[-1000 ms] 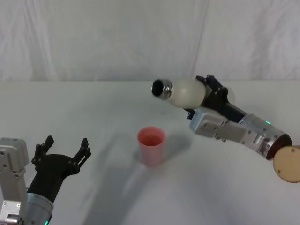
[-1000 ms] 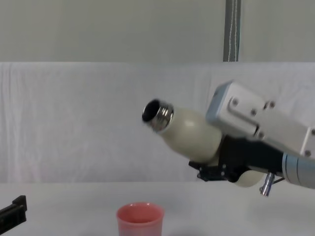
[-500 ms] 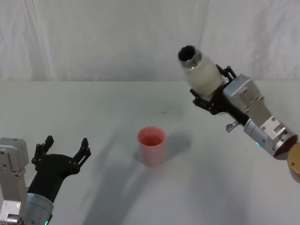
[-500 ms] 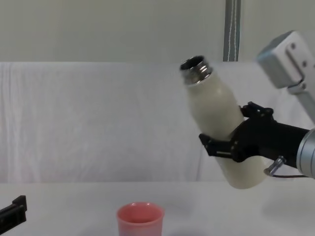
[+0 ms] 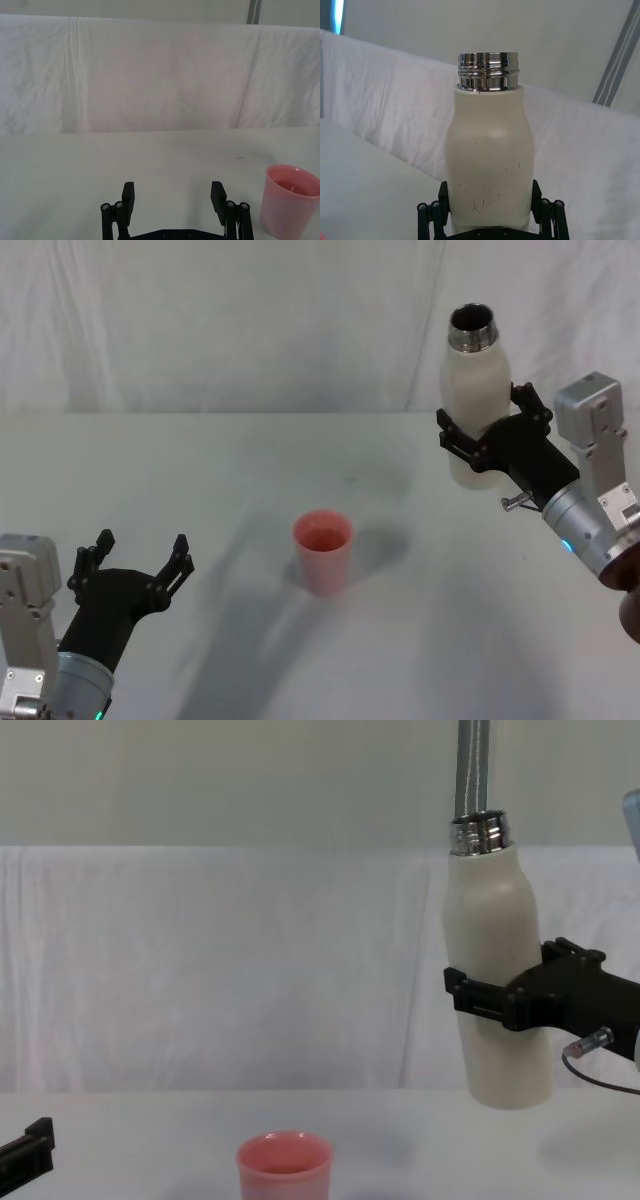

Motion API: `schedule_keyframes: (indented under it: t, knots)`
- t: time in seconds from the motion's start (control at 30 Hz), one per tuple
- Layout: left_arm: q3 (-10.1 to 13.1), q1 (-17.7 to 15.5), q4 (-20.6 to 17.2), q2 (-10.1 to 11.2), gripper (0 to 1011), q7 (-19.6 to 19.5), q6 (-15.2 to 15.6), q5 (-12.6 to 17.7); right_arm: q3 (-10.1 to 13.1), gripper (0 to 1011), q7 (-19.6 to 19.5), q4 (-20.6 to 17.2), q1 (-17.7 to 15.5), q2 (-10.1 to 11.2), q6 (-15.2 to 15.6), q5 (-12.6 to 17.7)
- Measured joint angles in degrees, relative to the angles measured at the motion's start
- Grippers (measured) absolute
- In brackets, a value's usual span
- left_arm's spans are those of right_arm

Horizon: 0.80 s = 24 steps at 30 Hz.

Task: Grasp the thermos with one hand and pour water into the cup lid.

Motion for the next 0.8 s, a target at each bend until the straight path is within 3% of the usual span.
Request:
schedule_keyframes:
  t: [0.3,0.8]
  knots:
    - [0.0,0.0,0.0,0.0,1001,0.0,0.0,0.0,1.54,950,0.0,0.52,-1.12,-0.83,0.81,3.49]
    - [0.0,0.0,0.0,0.0,1001,0.0,0.0,0.0,2.33,950,-0.08,1.88,-3.08,-1.34,1.88,6.64]
